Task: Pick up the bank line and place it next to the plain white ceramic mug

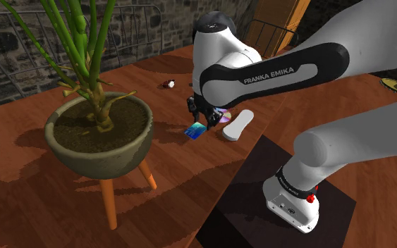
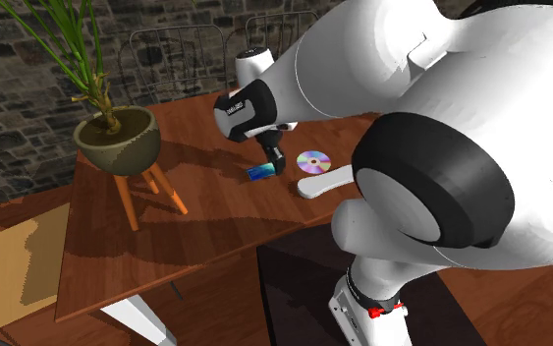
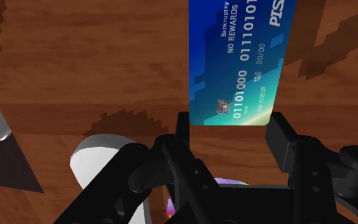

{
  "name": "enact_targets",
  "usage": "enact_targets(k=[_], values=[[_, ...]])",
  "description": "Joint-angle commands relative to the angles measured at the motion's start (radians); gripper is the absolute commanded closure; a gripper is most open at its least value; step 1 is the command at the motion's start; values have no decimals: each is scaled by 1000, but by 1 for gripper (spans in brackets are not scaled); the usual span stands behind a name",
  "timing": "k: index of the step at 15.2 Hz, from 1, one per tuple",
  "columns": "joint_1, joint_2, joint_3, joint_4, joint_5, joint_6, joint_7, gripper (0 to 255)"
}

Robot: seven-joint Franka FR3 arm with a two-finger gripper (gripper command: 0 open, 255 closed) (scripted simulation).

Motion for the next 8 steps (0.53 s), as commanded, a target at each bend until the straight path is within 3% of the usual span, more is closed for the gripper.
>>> enact_targets(k=[1,8], values=[[8,-19,-16,14,3,-34,-7,255],[24,-74,-67,71,0,-143,-28,255]])
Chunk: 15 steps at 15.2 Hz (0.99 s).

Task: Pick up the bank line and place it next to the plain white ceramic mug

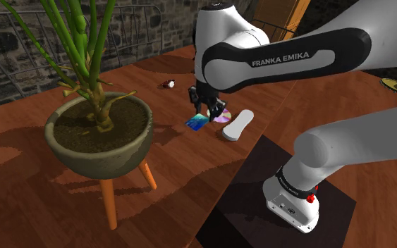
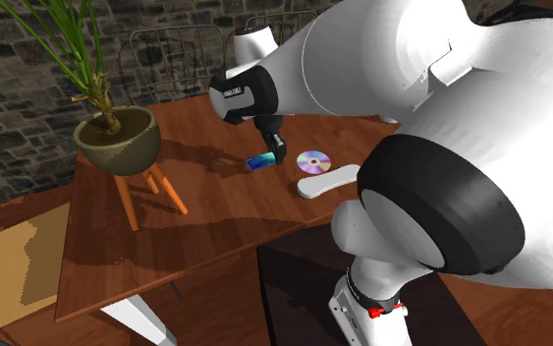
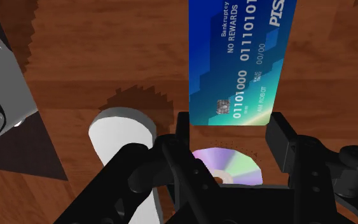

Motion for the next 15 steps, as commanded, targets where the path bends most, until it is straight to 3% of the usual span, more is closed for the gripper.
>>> enact_targets(k=[1,15], values=[[5,-13,-11,17,-1,-30,-2,255],[9,-67,-87,162,-27,-230,-26,255]])
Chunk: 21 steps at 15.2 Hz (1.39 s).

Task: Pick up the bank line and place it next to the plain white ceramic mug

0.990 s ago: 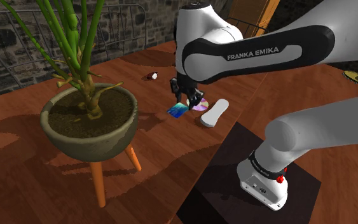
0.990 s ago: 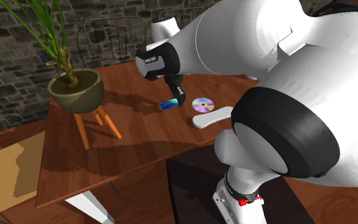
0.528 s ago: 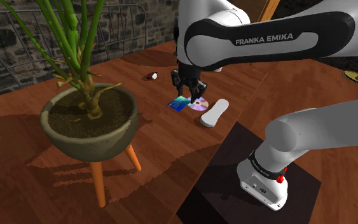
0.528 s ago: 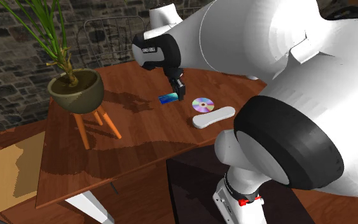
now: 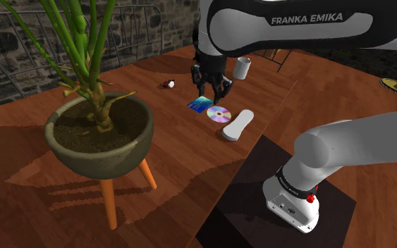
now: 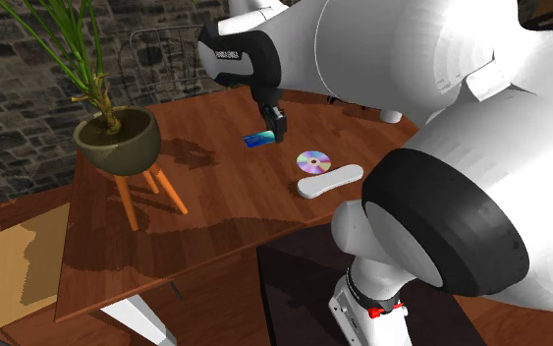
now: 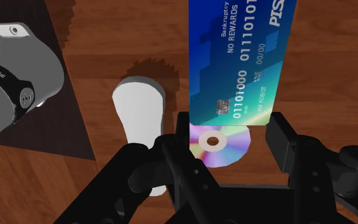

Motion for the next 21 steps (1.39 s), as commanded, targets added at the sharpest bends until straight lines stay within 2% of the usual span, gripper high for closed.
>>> enact_targets(k=[1,5,12,21], values=[[1,-8,-11,19,-3,-27,-4,255],[-1,-11,-24,56,-11,-69,-7,255],[-45,-46,-175,-26,-79,-35,-181,255],[-141,-4,-346,-52,-191,32,-386,255]])
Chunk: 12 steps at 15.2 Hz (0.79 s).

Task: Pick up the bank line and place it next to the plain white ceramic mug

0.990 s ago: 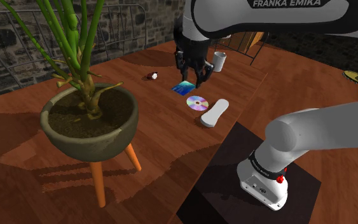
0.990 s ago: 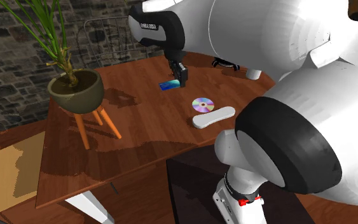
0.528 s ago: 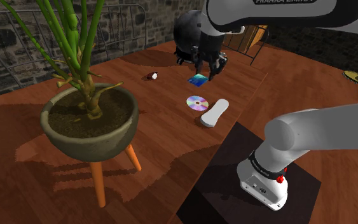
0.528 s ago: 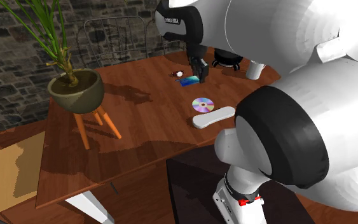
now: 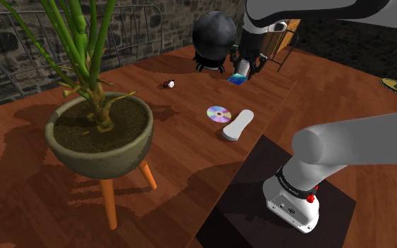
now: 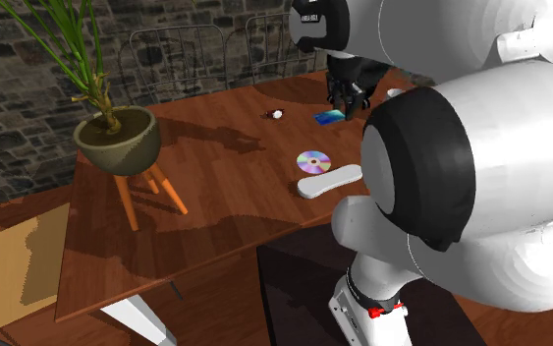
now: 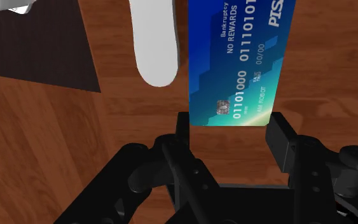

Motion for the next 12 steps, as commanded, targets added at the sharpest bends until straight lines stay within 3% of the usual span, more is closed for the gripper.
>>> enact_targets(k=[1,12], values=[[-23,23,-32,-2,-25,26,-42,255],[-151,208,-203,110,-143,112,-260,255]])
